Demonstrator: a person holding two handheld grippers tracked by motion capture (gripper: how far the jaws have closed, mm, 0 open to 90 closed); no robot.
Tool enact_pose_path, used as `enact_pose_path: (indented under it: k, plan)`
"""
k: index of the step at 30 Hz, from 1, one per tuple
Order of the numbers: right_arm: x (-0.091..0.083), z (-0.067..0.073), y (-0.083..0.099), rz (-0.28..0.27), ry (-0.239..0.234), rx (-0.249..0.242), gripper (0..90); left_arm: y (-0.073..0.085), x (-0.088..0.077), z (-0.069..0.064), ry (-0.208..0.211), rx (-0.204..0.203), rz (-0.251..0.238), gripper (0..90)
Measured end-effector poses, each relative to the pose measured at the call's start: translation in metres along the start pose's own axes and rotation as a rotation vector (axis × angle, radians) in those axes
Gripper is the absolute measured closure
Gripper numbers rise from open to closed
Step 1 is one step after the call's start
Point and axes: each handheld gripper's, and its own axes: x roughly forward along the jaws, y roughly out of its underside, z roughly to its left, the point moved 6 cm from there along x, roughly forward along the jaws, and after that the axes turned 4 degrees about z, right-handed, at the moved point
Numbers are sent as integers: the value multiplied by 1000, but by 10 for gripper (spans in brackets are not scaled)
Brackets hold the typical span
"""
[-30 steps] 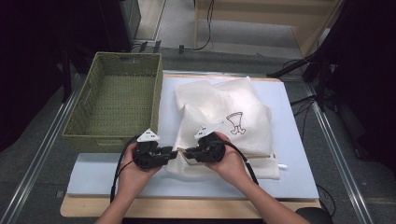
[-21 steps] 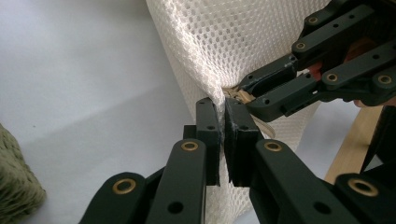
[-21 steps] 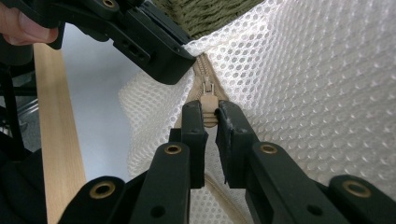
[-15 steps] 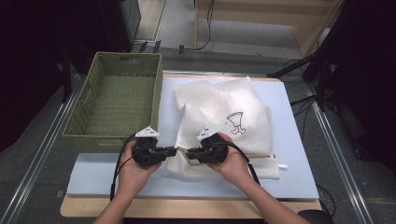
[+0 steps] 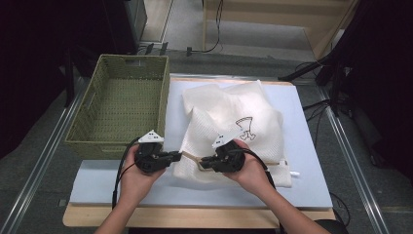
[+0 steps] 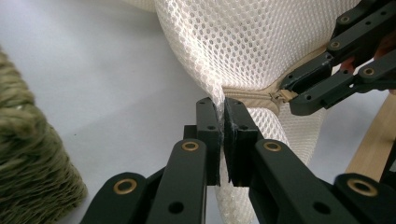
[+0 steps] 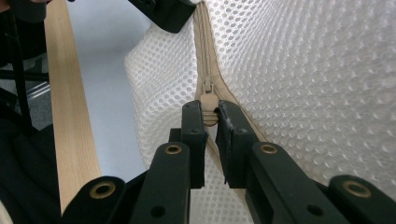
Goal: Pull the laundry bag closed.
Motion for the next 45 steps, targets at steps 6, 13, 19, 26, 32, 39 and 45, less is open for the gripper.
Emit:
enact_pose_path:
  k: [6,13,19,26,32,39,45]
  plan:
    - [-2,-2,3,3,-7,-3,829,0,0,-1,3,10,-4,867]
    - [-2,-2,3,12,-7,8,829,0,0,-2,-6,18,-5,865]
    - [-4,-4,3,12,-14,1,829,0,0,-1,-1,20,-7,866]
    - [-13,-7,9,17,-14,-1,828,0,-1,0,0,23,-9,863]
    - [-11,-9,16,29,-13,9,828,0,1,0,-4,19,-1,863]
    - [-11,-11,17,41,-17,25,828,2,3,0,3,23,-6,863]
    - [-9,-11,15,49,-18,19,828,4,3,3,4,11,-15,862]
